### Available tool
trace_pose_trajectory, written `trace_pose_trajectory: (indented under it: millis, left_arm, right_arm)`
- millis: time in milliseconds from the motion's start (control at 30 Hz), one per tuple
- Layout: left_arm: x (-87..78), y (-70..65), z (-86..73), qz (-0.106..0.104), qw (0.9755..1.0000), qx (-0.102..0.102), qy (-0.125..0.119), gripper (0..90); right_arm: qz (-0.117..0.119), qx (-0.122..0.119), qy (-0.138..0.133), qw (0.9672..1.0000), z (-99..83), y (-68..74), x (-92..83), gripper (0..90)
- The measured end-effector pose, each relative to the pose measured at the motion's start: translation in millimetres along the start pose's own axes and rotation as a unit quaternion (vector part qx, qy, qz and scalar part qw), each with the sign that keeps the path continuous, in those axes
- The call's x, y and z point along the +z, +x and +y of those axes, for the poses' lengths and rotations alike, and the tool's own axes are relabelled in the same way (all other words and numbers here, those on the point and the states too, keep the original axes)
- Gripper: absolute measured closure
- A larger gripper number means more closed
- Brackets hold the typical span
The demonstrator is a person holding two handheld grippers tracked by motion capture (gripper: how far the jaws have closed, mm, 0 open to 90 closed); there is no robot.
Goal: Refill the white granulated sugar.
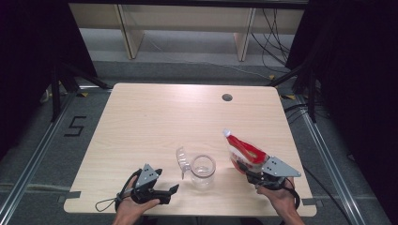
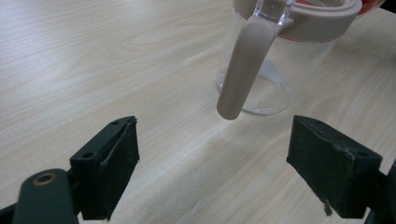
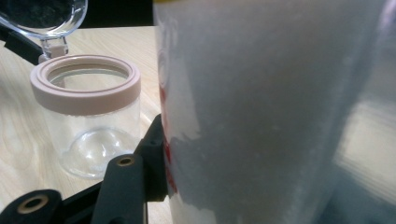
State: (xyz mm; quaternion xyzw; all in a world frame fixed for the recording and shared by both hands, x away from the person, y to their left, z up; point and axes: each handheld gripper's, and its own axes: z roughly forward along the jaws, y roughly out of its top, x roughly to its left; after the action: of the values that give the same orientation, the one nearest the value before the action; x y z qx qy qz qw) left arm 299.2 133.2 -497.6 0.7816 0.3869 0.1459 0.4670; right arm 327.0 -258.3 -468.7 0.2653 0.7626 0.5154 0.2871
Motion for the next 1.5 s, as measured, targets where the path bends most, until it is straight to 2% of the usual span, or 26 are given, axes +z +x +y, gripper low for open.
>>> trace_pose_trajectory:
  millis: [33, 133, 167, 267, 367, 467, 567, 633, 700, 767, 800, 900, 933, 967, 1000, 1033, 1067, 1100, 1167, 1200, 1233, 1267, 1300, 1400, 1433, 1500]
  left_arm:
    - [-0.3, 0.8, 0.2, -0.001, 1.0000, 0.007, -0.001, 15.9]
    - [-0.3, 0.6, 0.4, 0.000, 1.0000, 0.007, 0.000, 15.8]
    - [-0.2, 0.4, 0.4, 0.000, 1.0000, 0.007, 0.000, 15.8]
    - [0.6, -0.3, 0.1, -0.004, 1.0000, 0.002, 0.000, 15.8]
    - [1.0, 0.5, 0.0, -0.004, 1.0000, 0.001, 0.001, 15.9]
    - [0.9, -0.2, -0.2, -0.002, 1.0000, -0.003, -0.002, 15.8]
    - [-0.3, 0.5, 0.2, 0.000, 0.9999, 0.010, 0.002, 15.8]
    - [0.4, -0.3, -0.3, 0.000, 1.0000, -0.001, -0.001, 15.8]
    - [0.3, -0.2, -0.3, 0.000, 1.0000, -0.001, 0.000, 15.8]
    - [-0.1, 0.0, -0.3, 0.000, 1.0000, 0.003, 0.002, 15.8]
    - [0.6, 0.5, -0.3, -0.003, 1.0000, 0.002, 0.002, 15.9]
    - [0.7, 0.4, -0.4, -0.002, 1.0000, 0.003, 0.002, 15.8]
    - [0.7, -0.5, -0.4, -0.001, 1.0000, 0.000, -0.001, 15.9]
    - [-0.2, 0.1, -0.2, 0.000, 1.0000, 0.006, 0.002, 15.8]
    - [-0.2, 0.2, -0.1, 0.001, 1.0000, 0.007, 0.002, 15.8]
    - [-0.2, 0.4, -0.1, 0.000, 1.0000, 0.008, 0.002, 15.8]
    - [0.3, -0.2, -0.4, 0.000, 1.0000, 0.001, -0.001, 15.8]
    - [0.3, -0.3, -0.5, 0.001, 1.0000, -0.001, 0.000, 15.8]
    - [0.3, -0.4, -0.5, 0.000, 1.0000, -0.001, -0.001, 15.8]
    - [0.3, -0.4, -0.5, 0.000, 1.0000, -0.001, -0.001, 15.8]
    - [0.6, -0.1, -0.5, -0.001, 1.0000, 0.000, -0.001, 15.8]
    - [0.3, 0.9, -0.5, -0.002, 1.0000, 0.003, 0.002, 15.8]
    - [0.6, 0.8, -0.5, -0.002, 1.0000, 0.001, 0.001, 15.8]
    - [0.6, 0.6, -0.6, -0.002, 1.0000, 0.002, 0.002, 15.8]
    - [0.8, 0.4, -0.7, -0.002, 1.0000, 0.002, 0.002, 15.8]
    - [1.6, 0.0, -1.1, -0.004, 1.0000, 0.002, -0.001, 15.8]
  right_arm:
    - [-0.004, -0.006, 0.001, 1.0000, 0.9, 0.7, -1.5, 50.0]
    - [0.001, -0.016, 0.014, 0.9998, 1.8, 3.1, -7.4, 50.0]
    - [-0.011, -0.041, 0.015, 0.9990, 2.5, 2.3, -10.1, 50.0]
    - [-0.019, -0.069, 0.017, 0.9973, 3.2, 4.9, -14.5, 50.0]
    - [-0.016, -0.075, 0.024, 0.9968, 3.7, 6.8, -17.3, 50.1]
    - [-0.017, -0.092, 0.035, 0.9950, 4.7, 9.7, -19.1, 50.1]
    - [-0.021, -0.115, 0.038, 0.9924, 6.5, 12.4, -20.5, 50.1]
    - [-0.027, -0.127, 0.046, 0.9905, 7.5, 15.7, -22.0, 50.2]
    - [-0.031, -0.146, 0.053, 0.9874, 8.3, 17.7, -23.0, 50.2]
    - [-0.035, -0.149, 0.056, 0.9866, 8.4, 18.8, -24.4, 50.2]
    - [-0.037, -0.163, 0.057, 0.9843, 8.6, 18.6, -24.5, 50.2]
    - [-0.041, -0.170, 0.065, 0.9825, 7.5, 20.2, -26.2, 50.3]
    - [-0.044, -0.175, 0.069, 0.9811, 7.1, 21.1, -26.6, 50.3]
    - [-0.047, -0.185, 0.073, 0.9789, 7.2, 21.8, -27.0, 50.3]
    - [-0.050, -0.201, 0.073, 0.9757, 7.7, 22.2, -26.9, 50.3]
    - [-0.050, -0.197, 0.076, 0.9763, 7.3, 23.6, -27.2, 50.3]
    - [-0.053, -0.212, 0.076, 0.9729, 7.9, 24.0, -27.1, 50.4]
    - [-0.058, -0.218, 0.080, 0.9710, 7.9, 26.3, -27.1, 50.4]
    - [-0.061, -0.244, 0.082, 0.9644, 9.0, 27.0, -26.5, 50.4]
    - [-0.064, -0.242, 0.085, 0.9644, 8.7, 28.6, -26.6, 50.4]
    - [-0.065, -0.252, 0.084, 0.9618, 9.0, 28.8, -26.1, 50.4]
    - [-0.067, -0.254, 0.087, 0.9611, 8.8, 29.4, -25.8, 50.4]
    - [-0.068, -0.263, 0.089, 0.9584, 9.0, 29.3, -25.1, 50.5]
    - [-0.069, -0.264, 0.094, 0.9575, 7.8, 29.3, -25.1, 50.5]
    - [-0.069, -0.279, 0.100, 0.9526, 8.0, 28.7, -24.4, 50.5]
    - [-0.082, -0.283, 0.103, 0.9500, 7.6, 29.5, -25.6, 50.5]
